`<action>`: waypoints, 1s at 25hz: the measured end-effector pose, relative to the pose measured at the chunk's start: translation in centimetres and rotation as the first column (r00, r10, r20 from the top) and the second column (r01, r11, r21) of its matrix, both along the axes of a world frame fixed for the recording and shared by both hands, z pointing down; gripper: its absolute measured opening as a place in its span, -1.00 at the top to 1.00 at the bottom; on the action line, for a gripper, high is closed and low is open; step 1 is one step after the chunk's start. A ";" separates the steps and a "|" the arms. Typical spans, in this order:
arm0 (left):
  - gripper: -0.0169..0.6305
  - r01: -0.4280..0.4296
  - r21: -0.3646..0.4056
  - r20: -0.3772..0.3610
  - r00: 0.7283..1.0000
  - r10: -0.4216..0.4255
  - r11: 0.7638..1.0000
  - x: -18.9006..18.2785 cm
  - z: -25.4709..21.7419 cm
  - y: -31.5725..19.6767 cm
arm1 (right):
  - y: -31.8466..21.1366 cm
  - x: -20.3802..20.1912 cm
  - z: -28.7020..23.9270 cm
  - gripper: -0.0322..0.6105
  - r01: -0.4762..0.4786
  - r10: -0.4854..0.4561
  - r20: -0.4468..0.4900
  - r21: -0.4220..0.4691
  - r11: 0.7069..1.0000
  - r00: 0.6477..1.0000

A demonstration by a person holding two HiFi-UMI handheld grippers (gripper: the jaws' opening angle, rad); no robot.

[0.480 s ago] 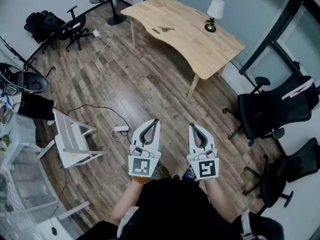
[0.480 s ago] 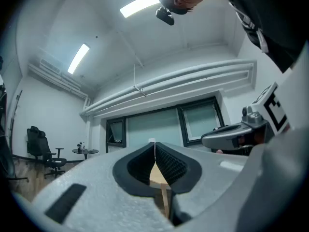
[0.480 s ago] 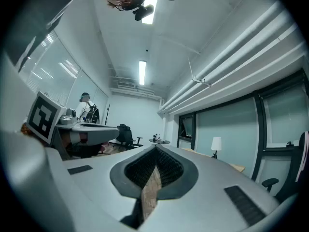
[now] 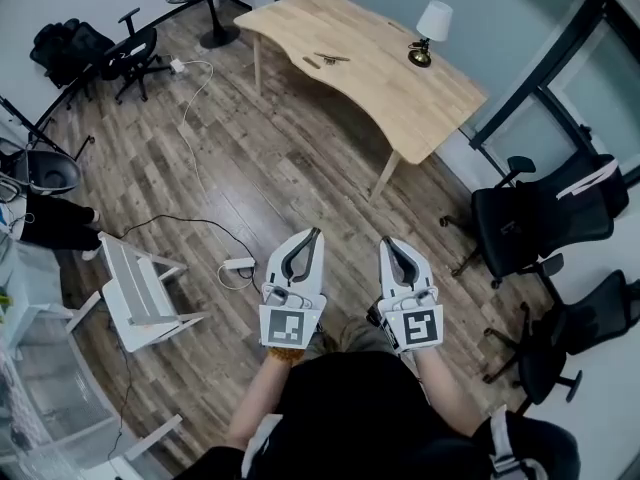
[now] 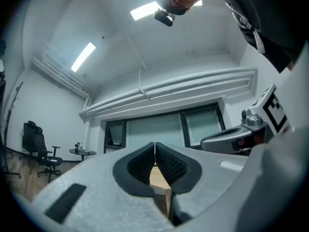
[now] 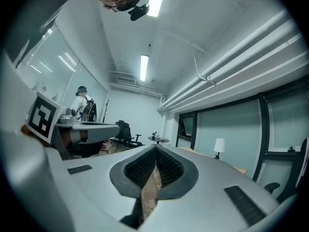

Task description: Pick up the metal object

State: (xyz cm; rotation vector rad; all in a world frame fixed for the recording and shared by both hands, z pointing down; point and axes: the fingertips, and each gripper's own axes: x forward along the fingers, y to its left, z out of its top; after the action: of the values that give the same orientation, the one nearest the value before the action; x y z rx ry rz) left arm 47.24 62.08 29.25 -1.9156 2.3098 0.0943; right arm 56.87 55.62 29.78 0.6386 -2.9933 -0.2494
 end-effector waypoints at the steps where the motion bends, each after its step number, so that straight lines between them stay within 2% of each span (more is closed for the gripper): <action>1: 0.89 0.001 0.008 -0.005 1.000 -0.001 1.000 -0.5 -0.1 0.0 | -0.2 -0.6 0.0 0.89 -0.001 0.001 -0.005 0.002 1.000 1.000; 7: 0.89 0.023 0.023 -0.020 1.000 -0.022 0.999 -3.3 0.3 -0.3 | -1.7 -3.3 0.5 0.89 -0.006 0.006 -0.030 0.009 1.000 1.000; 11: 0.89 0.009 0.022 -0.033 0.999 -0.008 1.000 -5.4 0.4 -1.8 | -3.8 -5.4 0.9 0.89 -0.017 0.018 -0.031 0.009 1.000 0.999; 19: 0.89 -0.040 -0.039 0.012 0.999 0.040 0.998 -10.1 1.4 -7.5 | -9.0 -10.2 3.1 0.89 0.001 -0.002 -0.024 -0.017 1.000 1.000; 25: 0.89 -0.052 -0.077 0.016 0.998 0.053 0.996 -14.4 1.2 -14.4 | -16.7 -14.0 3.4 0.89 -0.042 0.041 -0.006 -0.064 0.997 0.999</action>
State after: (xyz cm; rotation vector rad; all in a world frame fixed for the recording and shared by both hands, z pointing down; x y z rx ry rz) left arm 32.82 47.72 30.50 -2.0055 2.2839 -0.0060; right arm 42.90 38.96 33.16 0.6916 -2.9661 -0.1523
